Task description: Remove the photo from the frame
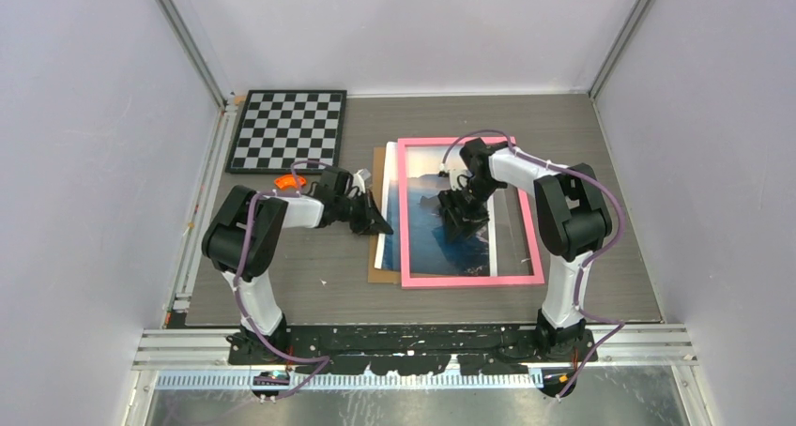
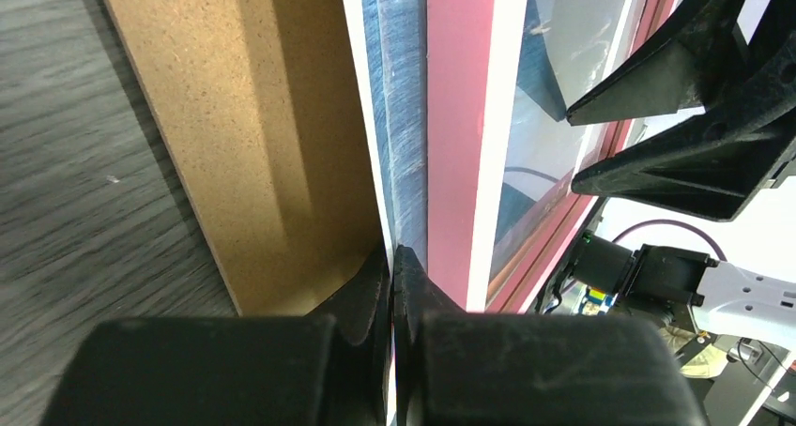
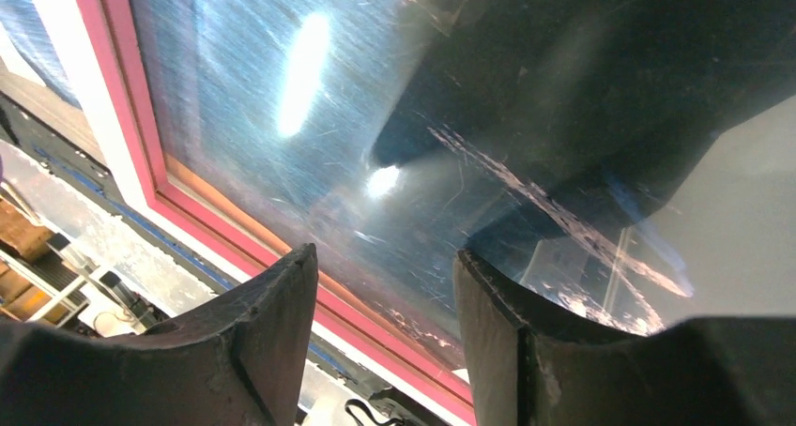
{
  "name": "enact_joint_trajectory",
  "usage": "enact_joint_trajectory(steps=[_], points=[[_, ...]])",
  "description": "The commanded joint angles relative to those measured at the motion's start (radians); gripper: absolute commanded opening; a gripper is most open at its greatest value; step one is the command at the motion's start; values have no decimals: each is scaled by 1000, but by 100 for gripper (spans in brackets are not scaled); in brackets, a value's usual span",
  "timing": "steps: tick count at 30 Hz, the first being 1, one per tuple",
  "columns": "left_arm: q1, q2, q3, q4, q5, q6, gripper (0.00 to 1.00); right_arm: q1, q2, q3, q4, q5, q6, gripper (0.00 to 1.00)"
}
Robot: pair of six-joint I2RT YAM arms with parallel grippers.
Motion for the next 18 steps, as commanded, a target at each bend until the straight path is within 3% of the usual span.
enact_joint_trajectory(steps=[1, 11, 18], points=[[45, -45, -8, -32, -79, 47, 0, -65, -38, 43, 20, 1, -62, 63], [48, -151, 51, -265, -203, 195, 0, -425, -111, 95, -83, -67, -72, 79], [48, -230, 53, -307, -238, 241, 0, -607, -93, 66, -94, -40, -83, 82]])
